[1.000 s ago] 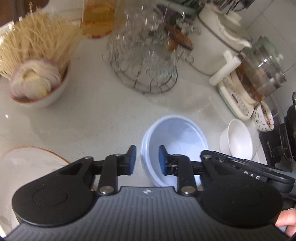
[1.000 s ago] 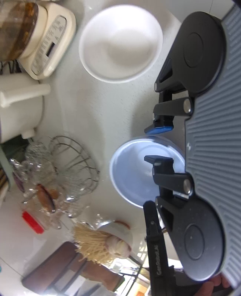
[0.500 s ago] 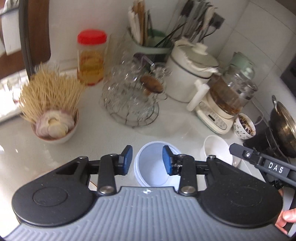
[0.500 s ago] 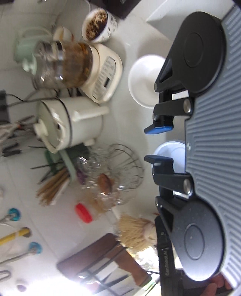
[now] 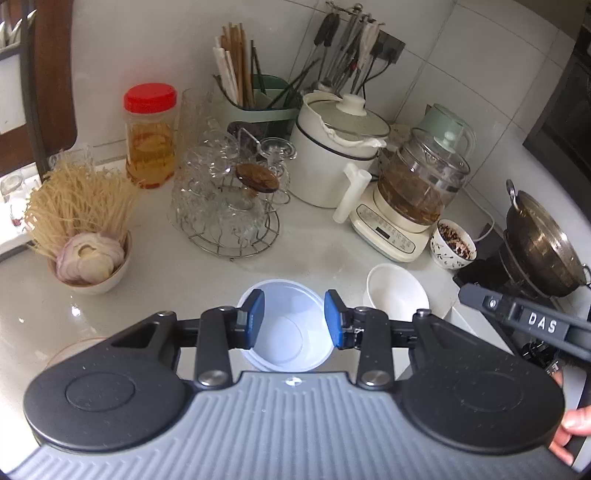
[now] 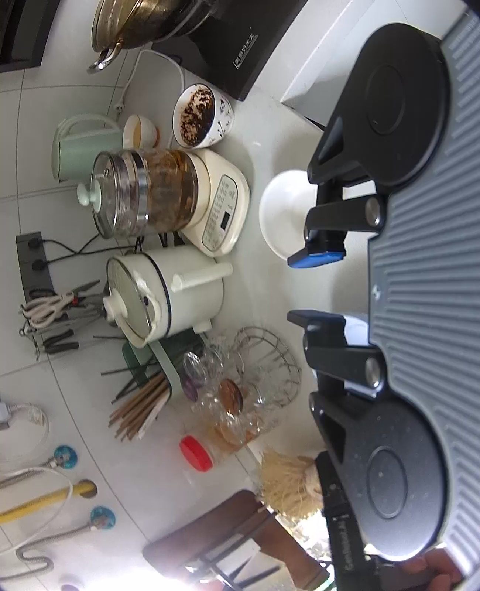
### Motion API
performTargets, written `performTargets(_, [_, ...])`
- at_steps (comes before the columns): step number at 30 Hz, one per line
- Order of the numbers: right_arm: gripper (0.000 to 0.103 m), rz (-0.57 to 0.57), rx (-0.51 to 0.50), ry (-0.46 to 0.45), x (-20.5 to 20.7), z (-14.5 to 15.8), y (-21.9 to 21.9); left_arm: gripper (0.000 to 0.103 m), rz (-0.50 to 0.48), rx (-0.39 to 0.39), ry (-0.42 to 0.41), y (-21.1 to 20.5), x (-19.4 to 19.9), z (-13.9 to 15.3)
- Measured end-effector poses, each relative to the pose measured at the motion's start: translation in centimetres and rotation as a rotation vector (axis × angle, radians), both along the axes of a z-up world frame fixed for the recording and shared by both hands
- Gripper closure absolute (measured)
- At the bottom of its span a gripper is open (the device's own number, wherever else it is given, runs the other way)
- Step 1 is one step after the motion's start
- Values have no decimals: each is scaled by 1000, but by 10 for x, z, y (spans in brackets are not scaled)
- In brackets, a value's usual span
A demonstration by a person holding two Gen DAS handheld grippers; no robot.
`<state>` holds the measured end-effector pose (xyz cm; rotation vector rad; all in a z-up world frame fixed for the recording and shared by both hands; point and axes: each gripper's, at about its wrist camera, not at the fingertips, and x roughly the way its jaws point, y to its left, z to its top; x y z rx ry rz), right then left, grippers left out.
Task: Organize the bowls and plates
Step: 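Move both grippers to the small white bowl and close on its rim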
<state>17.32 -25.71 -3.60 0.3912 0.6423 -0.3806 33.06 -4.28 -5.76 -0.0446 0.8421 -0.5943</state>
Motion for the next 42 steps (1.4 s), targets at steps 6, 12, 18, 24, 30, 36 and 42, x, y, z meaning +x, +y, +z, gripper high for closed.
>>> performTargets(6, [74,-24,-1,17,3,-5,-37,62,-55,30,17,-43,6,-11])
performTargets(12, [74,-45,-12,33,12,-8,-80,62,-85,33,24,-92,22,-17])
performTargets(18, [74,-45,-1,55,21,-16,-111,62,-105,34,28,-133,39,-21])
performTargets(24, [74,-46,39,93,35,-30,-139,62,-125,63,70,-168,54,-37])
performTargets(30, [74,-41,99,151,49,-52,-160,57,-110,86,129,-185,69,-57])
performTargets(36, [52,-55,203,202,59,-78,-181,52,-102,111,191,-198,86,-81])
performTargets(42, [54,-30,301,259,71,-109,-191,52,-116,123,242,-208,96,-104])
